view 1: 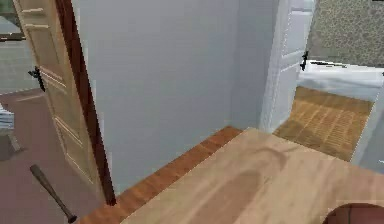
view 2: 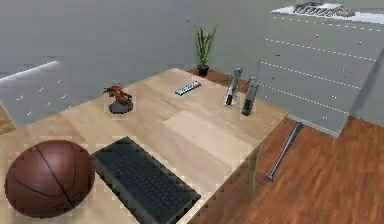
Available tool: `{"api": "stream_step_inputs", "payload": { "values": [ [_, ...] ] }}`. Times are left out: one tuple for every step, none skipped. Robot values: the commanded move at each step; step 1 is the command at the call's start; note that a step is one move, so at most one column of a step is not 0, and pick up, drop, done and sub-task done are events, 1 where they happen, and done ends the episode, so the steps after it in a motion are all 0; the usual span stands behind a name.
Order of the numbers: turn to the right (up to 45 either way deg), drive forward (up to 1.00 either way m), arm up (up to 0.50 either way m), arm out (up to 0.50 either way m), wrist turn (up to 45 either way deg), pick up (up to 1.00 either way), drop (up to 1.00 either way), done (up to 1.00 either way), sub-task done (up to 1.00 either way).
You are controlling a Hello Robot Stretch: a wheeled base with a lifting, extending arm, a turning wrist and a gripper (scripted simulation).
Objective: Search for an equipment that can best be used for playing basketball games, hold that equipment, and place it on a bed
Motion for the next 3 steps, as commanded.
{"api": "stream_step_inputs", "payload": {
  "values": [
    [-33.0, 0.0, 0.0, 0.0, 0.0, 0.0, 0.0, 0.0, 0.0],
    [0.0, 0.0, 0.5, 0.0, 0.0, 0.0, 0.0, 0.0, 0.0],
    [0.0, 0.0, 0.38, 0.0, 0.0, 0.0, 0.0, 0.0, 0.0]
  ]
}}
